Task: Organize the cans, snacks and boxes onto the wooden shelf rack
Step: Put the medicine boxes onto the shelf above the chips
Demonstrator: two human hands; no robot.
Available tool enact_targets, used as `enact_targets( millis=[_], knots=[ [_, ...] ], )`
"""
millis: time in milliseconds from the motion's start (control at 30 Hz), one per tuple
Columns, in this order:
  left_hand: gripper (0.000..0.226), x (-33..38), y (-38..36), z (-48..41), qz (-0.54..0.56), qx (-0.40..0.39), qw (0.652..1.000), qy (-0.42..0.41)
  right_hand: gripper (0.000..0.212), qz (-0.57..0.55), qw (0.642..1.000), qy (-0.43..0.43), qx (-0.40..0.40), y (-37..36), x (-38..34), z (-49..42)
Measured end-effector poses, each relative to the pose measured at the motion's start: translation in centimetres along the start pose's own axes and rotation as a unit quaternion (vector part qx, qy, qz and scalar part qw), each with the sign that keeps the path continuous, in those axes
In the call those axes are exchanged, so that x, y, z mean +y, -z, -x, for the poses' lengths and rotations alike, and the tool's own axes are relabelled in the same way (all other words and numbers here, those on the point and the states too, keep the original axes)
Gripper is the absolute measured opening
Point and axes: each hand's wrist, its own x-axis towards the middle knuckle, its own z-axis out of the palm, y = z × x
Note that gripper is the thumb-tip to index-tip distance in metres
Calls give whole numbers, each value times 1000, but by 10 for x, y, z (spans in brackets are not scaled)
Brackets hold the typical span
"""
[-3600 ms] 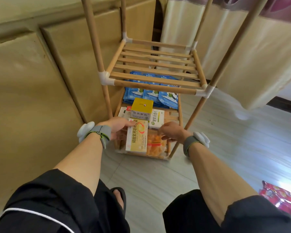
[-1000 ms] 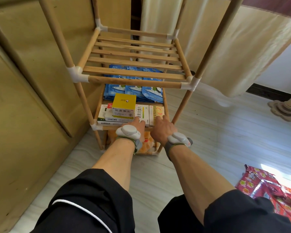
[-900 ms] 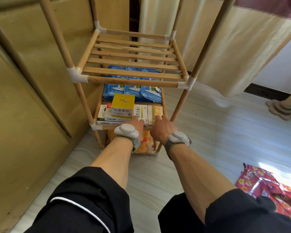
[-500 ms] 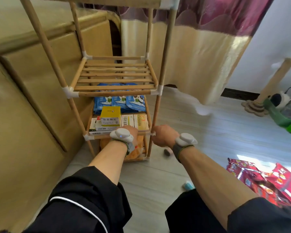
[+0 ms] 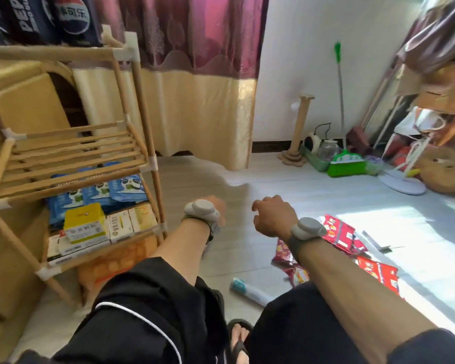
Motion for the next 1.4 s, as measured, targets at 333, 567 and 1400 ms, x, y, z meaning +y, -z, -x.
enact_targets(
  millis=[333, 567, 1400],
  knots=[
    [33, 152, 51, -10, -48, 77, 973, -214, 35, 4, 979, -202, 19, 13, 134, 71],
    [46, 247, 31, -16, -76, 78, 950, -293, 43, -28, 945, -322, -43, -17, 237, 133],
    [77, 455, -177, -329, -213, 61, 923, -316, 49, -129, 904, -407, -36, -292, 491, -63]
  ],
)
